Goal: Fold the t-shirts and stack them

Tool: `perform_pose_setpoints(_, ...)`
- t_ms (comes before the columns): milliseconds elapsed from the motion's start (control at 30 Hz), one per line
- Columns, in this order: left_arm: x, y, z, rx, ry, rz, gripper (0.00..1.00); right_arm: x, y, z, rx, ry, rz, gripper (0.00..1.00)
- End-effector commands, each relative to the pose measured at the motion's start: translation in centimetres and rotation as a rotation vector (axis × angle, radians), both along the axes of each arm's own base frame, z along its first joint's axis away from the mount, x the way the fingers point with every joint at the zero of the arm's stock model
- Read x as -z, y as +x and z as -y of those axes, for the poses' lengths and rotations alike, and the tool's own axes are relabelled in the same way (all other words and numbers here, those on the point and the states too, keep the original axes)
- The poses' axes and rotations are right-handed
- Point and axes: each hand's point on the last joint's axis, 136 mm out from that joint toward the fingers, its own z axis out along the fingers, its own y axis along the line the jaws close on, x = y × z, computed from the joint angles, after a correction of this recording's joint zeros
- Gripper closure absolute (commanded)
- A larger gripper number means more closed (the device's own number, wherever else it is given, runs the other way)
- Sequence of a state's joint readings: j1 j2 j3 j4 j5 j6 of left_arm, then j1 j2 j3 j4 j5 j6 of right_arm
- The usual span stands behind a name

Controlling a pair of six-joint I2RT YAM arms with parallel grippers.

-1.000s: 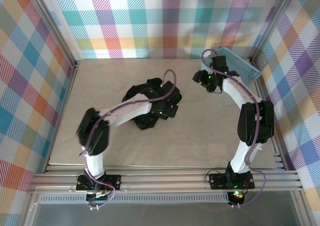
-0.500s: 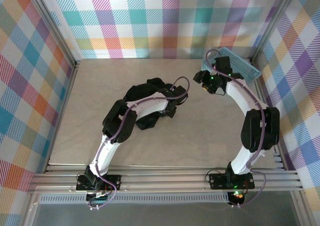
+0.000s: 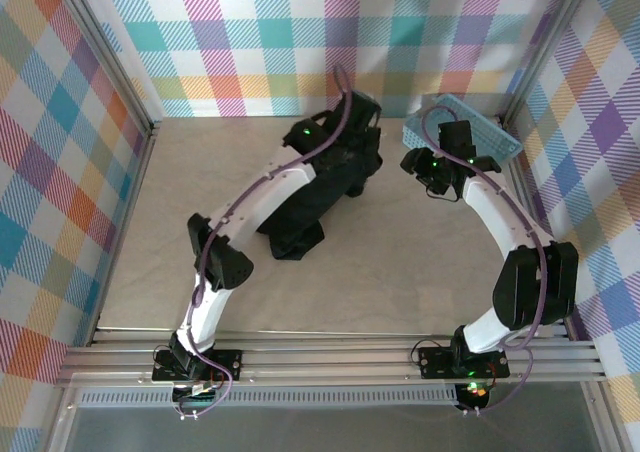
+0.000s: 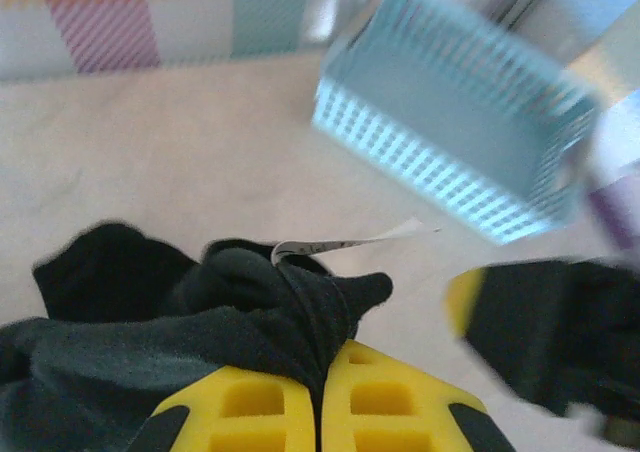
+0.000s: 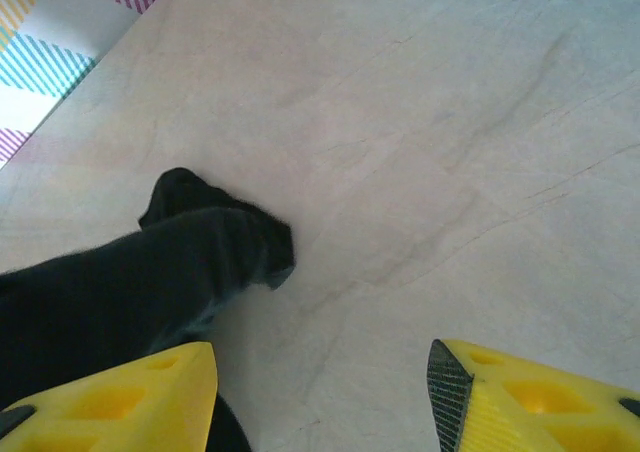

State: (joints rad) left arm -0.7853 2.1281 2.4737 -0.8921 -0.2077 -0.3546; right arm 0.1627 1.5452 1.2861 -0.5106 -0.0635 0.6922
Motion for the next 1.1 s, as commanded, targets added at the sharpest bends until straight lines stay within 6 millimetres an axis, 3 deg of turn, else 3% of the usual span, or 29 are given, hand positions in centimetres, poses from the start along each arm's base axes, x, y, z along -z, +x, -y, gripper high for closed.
perform_pose_setpoints(0, -8.9, -0.7, -5.2, -0.096, -0.218, 0.062, 1.0, 0.1, -0.4, 0.0, 0.003, 0.014, -0.014, 0.42)
perform_pose_setpoints(100, -12.4, -0.8, -9.6, -0.154, -0.322, 0.09, 1.0, 0.4, -0.2, -2.2, -0.078, 0.083, -0.023, 0.4)
perform_pose_setpoints(167, -13.0, -1.0, -11.5, -0.146, -0.37, 0.075, 1.0, 0.8, -0.1, -3.9, -0.117, 0.149, -0.046, 0.36)
perform_pose_setpoints(400, -9.6, -3.3, -16.1, -0.166, -0.457, 0.005, 1.0, 1.4, 0.9, -7.6, -0.035, 0.452, -0.076, 0.24)
perform_pose_setpoints(533, -7.4, -4.9, -17.1, -0.17, -0.456, -0.027, 1.0, 3.0, 2.1, -9.9, 0.031, 0.58, -0.14, 0.19)
perform_pose_setpoints(600, -6.3, -5.6, -17.8, -0.179, -0.442, -0.041, 1.0, 3.9, 2.4, -12.0, 0.045, 0.639, -0.201, 0.19)
perform_pose_setpoints(700, -5.4, -6.3, -18.8, -0.201, -0.421, -0.042, 1.0, 5.3, 1.8, -14.5, 0.059, 0.658, -0.283, 0.2)
perform_pose_setpoints(800, -5.3, -6.9, -19.4, -0.209, -0.414, -0.034, 1.0, 6.7, 1.1, -15.7, 0.105, 0.684, -0.343, 0.2)
perform_pose_setpoints(967, -5.1, -7.5, -19.6, -0.206, -0.415, -0.033, 1.0, 7.6, 1.8, -16.6, 0.147, 0.734, -0.393, 0.21)
perform_pose_setpoints(1067, -5.1, -7.5, -19.8, -0.209, -0.414, -0.028, 1.0, 9.1, 1.6, -17.7, 0.172, 0.752, -0.484, 0.27)
